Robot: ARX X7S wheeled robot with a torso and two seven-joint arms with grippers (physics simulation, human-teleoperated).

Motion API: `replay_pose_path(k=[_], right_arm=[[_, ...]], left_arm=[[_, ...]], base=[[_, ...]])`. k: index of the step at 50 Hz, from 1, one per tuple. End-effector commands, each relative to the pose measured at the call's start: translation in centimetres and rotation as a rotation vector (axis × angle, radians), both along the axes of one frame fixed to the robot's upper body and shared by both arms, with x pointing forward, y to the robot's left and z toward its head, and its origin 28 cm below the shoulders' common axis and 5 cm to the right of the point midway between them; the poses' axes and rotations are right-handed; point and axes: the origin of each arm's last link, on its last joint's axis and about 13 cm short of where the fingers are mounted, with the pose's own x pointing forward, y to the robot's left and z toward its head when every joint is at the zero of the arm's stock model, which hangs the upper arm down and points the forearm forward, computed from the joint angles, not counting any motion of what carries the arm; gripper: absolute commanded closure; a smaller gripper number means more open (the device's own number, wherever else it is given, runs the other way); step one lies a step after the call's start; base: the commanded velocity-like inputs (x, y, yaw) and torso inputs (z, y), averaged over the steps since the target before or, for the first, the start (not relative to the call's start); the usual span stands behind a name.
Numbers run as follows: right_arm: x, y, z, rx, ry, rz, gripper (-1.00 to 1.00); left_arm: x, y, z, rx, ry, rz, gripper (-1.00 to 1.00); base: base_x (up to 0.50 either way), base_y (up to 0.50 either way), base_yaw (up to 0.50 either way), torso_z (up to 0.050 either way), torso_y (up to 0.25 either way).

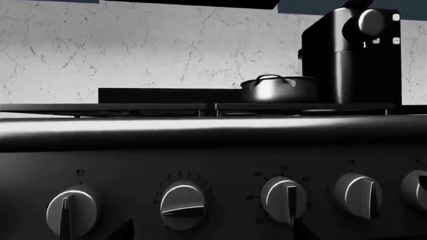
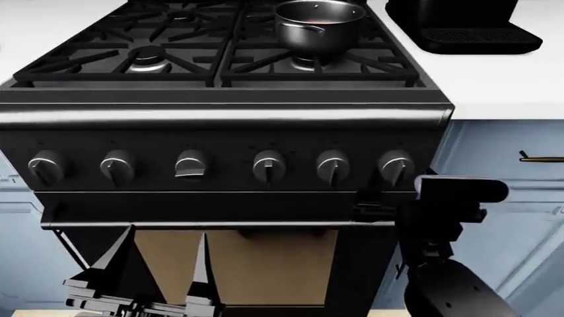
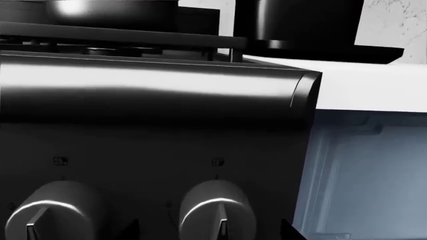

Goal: Frozen meat rests on a plate on the counter. Retrieve the meat and place it in a pot on a burner. Then turn the burner on.

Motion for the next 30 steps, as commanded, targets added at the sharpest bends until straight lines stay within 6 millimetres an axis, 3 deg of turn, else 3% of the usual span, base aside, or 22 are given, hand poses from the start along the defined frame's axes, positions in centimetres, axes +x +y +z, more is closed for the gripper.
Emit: replay_pose_path(k=[1, 30], right_arm=[[1.0, -0.2, -0.4, -0.008, 0.016, -0.012, -1.00], [2.8, -0.7, -1.2, -0.011, 0.049, -0.039, -1.00]], left_arm=[[0.0, 0.0, -0.1, -0.004, 0.006, 0.000, -1.00], [0.1, 0.0, -0.2, -0.005, 0.013, 0.009, -1.00]], base=[[0.00, 0.00, 0.00, 0.000, 0.000], [0.00, 0.00, 0.00, 0.000, 0.000]])
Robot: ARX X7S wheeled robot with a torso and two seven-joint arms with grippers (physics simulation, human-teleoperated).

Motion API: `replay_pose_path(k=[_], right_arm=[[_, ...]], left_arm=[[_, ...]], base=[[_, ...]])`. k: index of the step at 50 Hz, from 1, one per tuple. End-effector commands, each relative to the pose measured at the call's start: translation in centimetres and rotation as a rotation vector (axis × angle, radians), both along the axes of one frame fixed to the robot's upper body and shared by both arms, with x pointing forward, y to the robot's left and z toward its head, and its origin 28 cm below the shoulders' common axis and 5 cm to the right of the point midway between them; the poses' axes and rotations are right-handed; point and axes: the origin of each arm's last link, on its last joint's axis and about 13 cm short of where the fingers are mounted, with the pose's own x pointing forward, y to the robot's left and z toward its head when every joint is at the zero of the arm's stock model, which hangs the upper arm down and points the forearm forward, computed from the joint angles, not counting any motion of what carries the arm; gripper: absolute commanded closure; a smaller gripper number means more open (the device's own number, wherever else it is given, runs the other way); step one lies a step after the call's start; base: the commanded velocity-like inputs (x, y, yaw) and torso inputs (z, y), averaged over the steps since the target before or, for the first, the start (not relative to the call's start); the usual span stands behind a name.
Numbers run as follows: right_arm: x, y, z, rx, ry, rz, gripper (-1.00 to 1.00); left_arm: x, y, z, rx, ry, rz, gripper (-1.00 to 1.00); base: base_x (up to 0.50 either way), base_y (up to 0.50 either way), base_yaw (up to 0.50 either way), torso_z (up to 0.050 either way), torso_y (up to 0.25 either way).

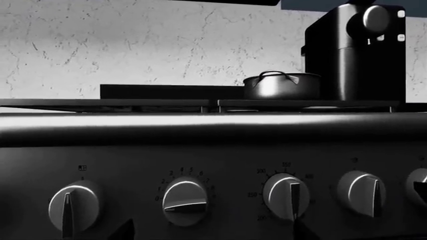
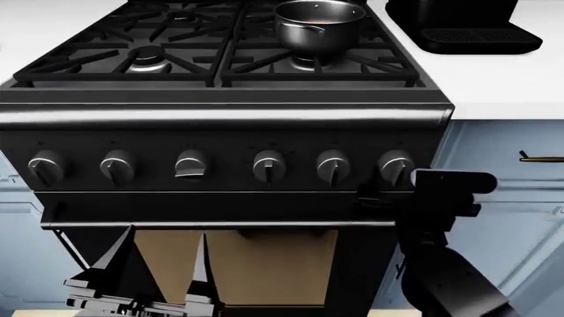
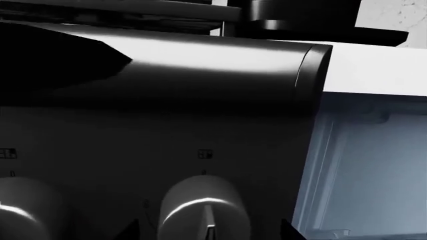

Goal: Frozen meat rests on a plate on the counter. Retrieve the meat and place it in a pot on a burner. Then turn the burner on.

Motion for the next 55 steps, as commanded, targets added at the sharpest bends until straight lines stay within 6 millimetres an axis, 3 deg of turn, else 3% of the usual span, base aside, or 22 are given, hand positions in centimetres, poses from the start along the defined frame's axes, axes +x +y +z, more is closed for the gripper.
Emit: replay_pose_path(k=[1, 37, 38, 55], right_arm=[[0.7, -0.2, -0.3, 0.000, 0.014, -0.009, -1.00], [2.9, -0.7, -1.2, -0.005, 0.047, -0.032, -1.00], [2.9, -0.6, -1.2, -0.006, 0.047, -0.032, 1.00], [2.6, -0.2, -0.8, -0.015, 0.031, -0.023, 1.00]], left_arm=[[0.0, 0.0, 0.0, 0.000, 0.002, 0.004, -1.00], [0.3, 0.1, -0.3, -0.002, 0.014, 0.019, -1.00], [0.3, 0.1, -0.3, -0.002, 0.015, 0.019, -1.00], [0.1, 0.2, -0.1, -0.005, 0.009, 0.022, -1.00]], base=[[0.00, 0.00, 0.00, 0.000, 0.000], [0.00, 0.00, 0.00, 0.000, 0.000], [0.01, 0.00, 0.00, 0.000, 0.000], [0.01, 0.00, 0.00, 0.000, 0.000]])
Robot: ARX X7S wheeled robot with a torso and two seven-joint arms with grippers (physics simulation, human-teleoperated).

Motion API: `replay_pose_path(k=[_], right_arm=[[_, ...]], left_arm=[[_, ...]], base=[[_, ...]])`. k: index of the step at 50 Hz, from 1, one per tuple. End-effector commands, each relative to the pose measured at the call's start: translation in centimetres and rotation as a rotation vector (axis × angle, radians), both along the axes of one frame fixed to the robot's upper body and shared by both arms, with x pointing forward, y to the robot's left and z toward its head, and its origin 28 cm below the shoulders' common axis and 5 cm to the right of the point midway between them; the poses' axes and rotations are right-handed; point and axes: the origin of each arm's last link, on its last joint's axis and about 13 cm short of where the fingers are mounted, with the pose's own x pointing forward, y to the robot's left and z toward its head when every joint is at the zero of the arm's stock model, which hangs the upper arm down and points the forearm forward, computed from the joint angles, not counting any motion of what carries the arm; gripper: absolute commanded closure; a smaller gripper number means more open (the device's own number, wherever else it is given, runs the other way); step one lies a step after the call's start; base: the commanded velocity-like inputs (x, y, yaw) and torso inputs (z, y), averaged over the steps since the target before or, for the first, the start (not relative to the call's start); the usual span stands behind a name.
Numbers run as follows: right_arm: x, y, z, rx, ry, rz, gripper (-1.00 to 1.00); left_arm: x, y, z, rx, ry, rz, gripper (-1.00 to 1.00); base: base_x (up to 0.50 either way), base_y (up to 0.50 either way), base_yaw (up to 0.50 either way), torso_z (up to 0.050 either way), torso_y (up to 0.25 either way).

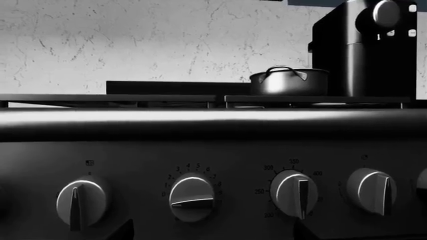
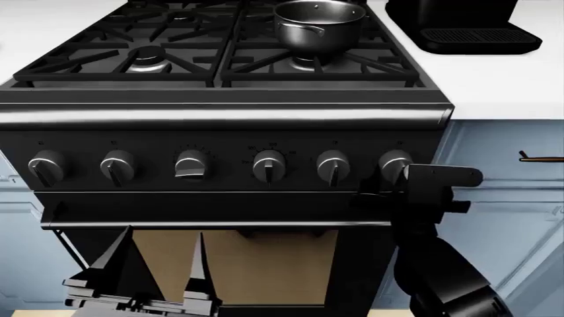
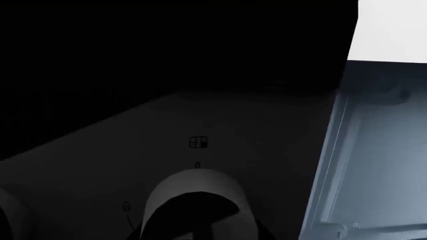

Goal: Frozen meat rests on a plate on the counter. Retrieve the meat and place it in a pot on a burner. Then turn the burner on.

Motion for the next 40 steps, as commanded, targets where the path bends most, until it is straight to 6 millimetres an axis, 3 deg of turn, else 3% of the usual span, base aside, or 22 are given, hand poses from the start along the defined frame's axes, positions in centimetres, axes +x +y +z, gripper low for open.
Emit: replay_pose_path(k=[1, 40], right_arm=[[0.4, -0.2, 0.4, -0.037, -0.009, 0.005, 1.00], [0.1, 0.2, 1.3, -0.473, -0.063, -0.047, 1.00]], left_arm=[[-0.2, 0.0, 0.1, -0.002, -0.003, 0.002, -1.00], [-0.7, 0.1, 1.3, -0.026, -0.030, -0.008, -1.00]], base=[[0.00, 0.00, 0.00, 0.000, 0.000], [0.00, 0.00, 0.00, 0.000, 0.001]])
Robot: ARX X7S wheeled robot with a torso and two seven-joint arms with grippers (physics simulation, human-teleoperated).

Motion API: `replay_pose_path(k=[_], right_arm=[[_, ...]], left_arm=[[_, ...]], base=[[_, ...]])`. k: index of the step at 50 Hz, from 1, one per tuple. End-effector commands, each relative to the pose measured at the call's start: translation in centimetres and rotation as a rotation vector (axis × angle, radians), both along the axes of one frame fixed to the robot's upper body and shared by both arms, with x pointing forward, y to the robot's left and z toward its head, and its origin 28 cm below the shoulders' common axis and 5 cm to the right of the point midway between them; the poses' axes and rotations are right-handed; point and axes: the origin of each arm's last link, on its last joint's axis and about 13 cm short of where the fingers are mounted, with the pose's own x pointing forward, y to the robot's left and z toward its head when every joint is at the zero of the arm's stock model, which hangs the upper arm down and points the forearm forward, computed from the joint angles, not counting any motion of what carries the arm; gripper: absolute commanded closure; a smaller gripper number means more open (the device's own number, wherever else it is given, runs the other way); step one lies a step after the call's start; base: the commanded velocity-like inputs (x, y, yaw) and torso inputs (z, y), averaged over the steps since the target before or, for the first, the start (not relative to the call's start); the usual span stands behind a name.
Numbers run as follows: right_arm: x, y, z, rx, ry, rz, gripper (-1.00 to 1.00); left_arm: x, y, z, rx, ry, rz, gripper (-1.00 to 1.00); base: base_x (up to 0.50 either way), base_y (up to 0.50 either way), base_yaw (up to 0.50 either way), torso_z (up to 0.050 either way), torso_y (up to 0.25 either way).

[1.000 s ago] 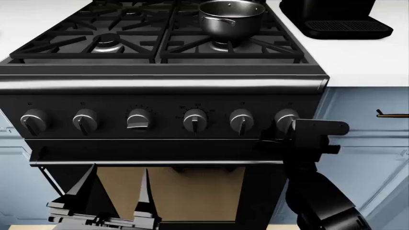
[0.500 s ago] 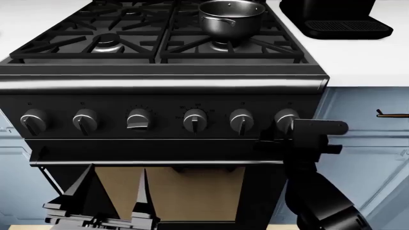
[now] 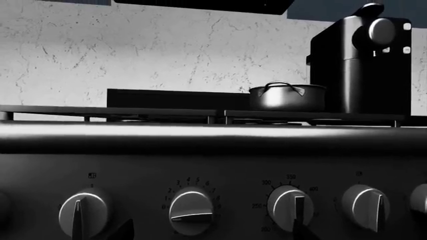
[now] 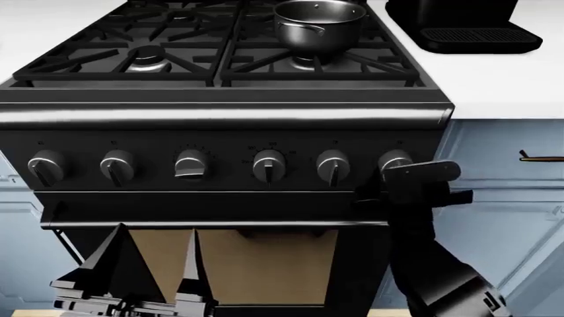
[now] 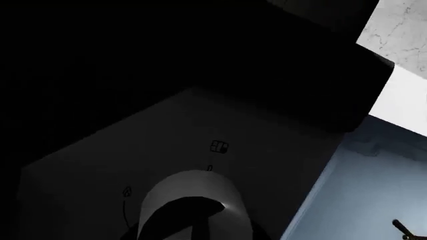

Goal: Frozen meat rests on a plate on the counter. Retrieve the meat and place it in a pot on a burner. Then turn the burner on.

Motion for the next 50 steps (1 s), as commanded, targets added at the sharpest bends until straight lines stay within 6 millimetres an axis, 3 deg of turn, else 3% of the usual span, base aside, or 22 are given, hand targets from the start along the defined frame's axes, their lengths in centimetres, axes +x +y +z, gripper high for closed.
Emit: replay_pose_path(k=[1, 33, 50], right_arm=[[0.3, 0.3, 1.3, -0.169, -0.076, 0.010, 1.00], [-1.1, -0.4, 2.8, -0.510, -0.097, 0.007, 1.00], [-1.6, -0.2, 3.2, -0.542, -0.106, 0.012, 1.00]], left_arm=[[-0.1, 0.0, 0.2, -0.004, -0.004, -0.001, -1.00], [-0.3, -0.1, 0.4, -0.006, -0.012, -0.008, -1.00], [-0.3, -0.1, 0.4, -0.005, -0.016, -0.007, -1.00]], base=[[0.00, 0.00, 0.00, 0.000, 0.000], [-0.01, 0.00, 0.00, 0.001, 0.005], [-0.01, 0.00, 0.00, 0.001, 0.005]])
